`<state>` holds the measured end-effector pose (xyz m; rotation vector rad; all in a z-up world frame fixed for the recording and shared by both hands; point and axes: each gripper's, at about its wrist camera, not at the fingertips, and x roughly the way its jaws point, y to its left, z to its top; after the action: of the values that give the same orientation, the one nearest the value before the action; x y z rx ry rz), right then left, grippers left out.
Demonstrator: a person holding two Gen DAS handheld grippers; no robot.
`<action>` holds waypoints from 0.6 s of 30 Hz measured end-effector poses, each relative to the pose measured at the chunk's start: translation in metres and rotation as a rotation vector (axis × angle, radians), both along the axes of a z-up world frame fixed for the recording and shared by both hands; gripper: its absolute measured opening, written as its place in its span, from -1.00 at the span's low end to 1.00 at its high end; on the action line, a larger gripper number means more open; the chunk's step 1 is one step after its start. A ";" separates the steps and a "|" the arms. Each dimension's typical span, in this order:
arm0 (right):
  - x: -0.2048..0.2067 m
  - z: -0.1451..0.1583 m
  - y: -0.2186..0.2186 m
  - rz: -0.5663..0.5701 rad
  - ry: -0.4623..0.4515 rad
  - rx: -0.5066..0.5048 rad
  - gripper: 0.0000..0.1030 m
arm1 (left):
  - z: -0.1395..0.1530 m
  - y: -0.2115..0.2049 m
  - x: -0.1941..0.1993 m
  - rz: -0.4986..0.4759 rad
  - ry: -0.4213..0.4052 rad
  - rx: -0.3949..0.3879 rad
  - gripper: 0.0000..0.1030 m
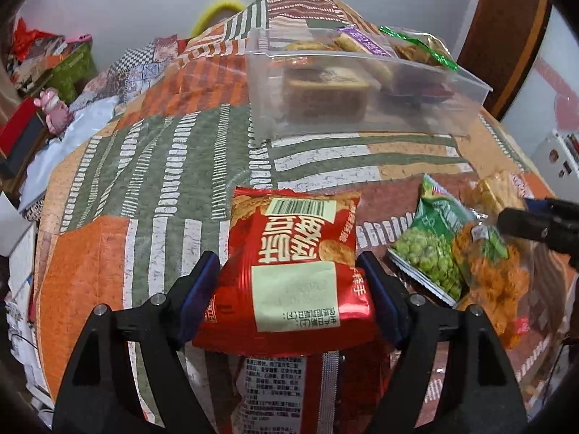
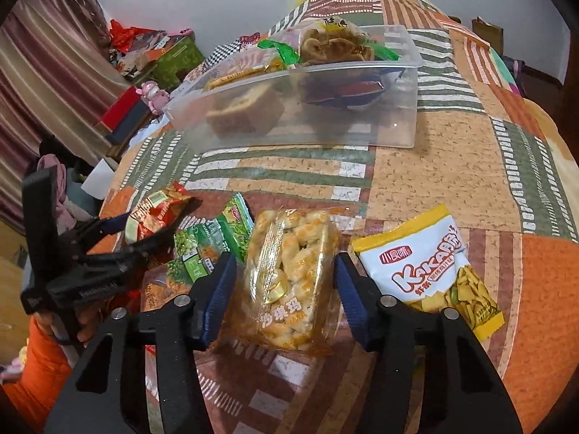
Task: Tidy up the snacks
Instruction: 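Grasp the red snack bag with the left tool, then grasp the clear bag of puffed snacks with the right tool while the left tool holds the red bag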
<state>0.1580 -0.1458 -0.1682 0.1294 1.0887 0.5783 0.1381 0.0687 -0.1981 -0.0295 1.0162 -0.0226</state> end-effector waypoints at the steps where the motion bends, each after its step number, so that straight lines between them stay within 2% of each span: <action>1: 0.000 0.001 0.001 -0.001 -0.002 0.004 -0.05 | 0.000 0.001 0.000 0.007 0.002 -0.006 0.48; 4: 0.000 0.004 0.001 0.001 -0.014 0.010 -0.13 | 0.002 0.006 0.001 0.022 0.003 -0.032 0.44; 10: -0.002 0.013 -0.001 0.000 -0.053 0.000 -0.19 | 0.015 0.008 -0.005 0.041 -0.029 -0.027 0.30; 13: -0.001 0.017 -0.007 -0.020 -0.062 0.004 -0.20 | 0.022 0.011 -0.007 0.049 -0.045 -0.041 0.12; 18: 0.007 0.014 -0.016 -0.043 -0.006 0.038 -0.19 | 0.028 0.012 -0.005 0.057 -0.050 -0.056 0.12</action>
<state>0.1654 -0.1621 -0.1539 0.1832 1.0674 0.5607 0.1328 0.0810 -0.1702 -0.1083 0.9638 0.0009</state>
